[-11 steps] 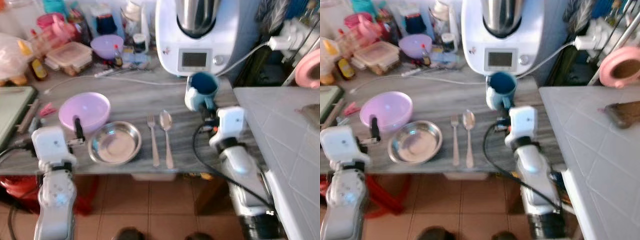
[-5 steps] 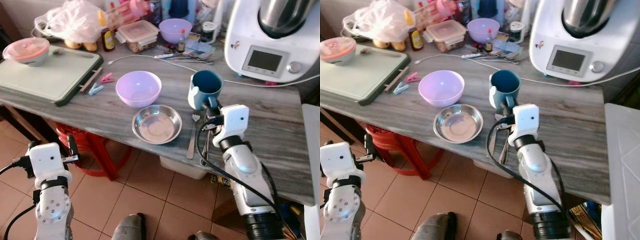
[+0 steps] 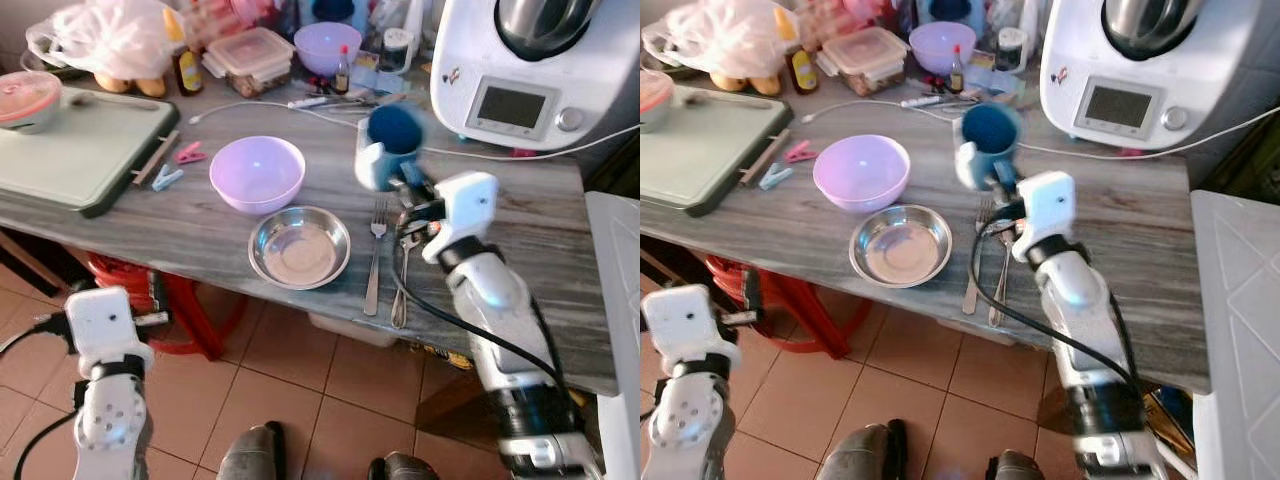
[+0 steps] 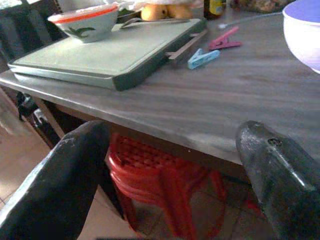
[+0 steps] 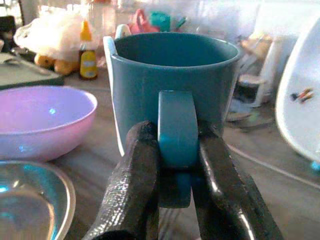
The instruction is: Setting the table
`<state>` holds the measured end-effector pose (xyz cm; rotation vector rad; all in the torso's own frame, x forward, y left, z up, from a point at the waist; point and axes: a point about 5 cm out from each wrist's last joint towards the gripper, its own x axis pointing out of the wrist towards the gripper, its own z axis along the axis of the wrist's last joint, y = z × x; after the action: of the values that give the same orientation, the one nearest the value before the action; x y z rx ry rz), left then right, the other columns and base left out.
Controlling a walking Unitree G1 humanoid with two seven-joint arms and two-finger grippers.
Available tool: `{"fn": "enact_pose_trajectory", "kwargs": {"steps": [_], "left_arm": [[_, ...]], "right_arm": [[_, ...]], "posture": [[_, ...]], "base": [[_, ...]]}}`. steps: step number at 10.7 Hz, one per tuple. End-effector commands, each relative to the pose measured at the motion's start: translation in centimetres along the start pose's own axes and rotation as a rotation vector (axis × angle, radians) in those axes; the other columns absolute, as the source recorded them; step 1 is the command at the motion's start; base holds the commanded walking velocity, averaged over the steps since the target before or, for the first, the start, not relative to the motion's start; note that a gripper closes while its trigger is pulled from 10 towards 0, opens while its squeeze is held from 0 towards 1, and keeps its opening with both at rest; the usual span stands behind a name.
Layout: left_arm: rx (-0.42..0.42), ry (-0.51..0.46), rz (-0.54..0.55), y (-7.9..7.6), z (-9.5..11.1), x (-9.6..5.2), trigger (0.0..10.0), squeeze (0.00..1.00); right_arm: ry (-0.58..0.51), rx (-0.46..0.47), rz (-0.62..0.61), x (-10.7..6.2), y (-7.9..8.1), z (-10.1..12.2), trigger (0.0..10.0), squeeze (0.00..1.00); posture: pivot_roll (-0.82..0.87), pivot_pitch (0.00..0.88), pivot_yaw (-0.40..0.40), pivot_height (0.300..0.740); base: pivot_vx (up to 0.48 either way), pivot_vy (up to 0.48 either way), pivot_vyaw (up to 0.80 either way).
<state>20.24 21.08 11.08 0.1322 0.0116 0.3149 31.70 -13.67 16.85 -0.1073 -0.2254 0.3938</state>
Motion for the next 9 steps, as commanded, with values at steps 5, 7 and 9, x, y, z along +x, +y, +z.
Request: {"fn": "enact_pose_trajectory", "kwargs": {"steps": [5, 7, 9], "left_arm": [[0.011, 0.017, -0.023, 0.2, 0.3, -0.9, 10.0, 0.0], [0.014, 0.021, -0.023, 0.3, 0.4, -1.1, 10.0, 0.0], [0.016, 0.025, -0.026, 0.4, 0.5, -1.3, 10.0, 0.0]], "right_arm": [[0.001, 0.028, 0.13, 1.8, 1.2, -0.7, 10.0, 0.0], [0.006, 0.027, 0.146, 2.3, 1.4, -1.0, 10.0, 0.0], [0.022, 0.047, 0.153, 2.9, 1.4, -1.5, 10.0, 0.0]], "posture": [[0.13, 0.218, 0.031, 0.74], [0.14, 0.225, 0.03, 0.74], [0.16, 0.228, 0.032, 0.74]], "base": [[0.0, 0.0, 0.0], [0.0, 0.0, 0.0], [0.0, 0.0, 0.0]]}}
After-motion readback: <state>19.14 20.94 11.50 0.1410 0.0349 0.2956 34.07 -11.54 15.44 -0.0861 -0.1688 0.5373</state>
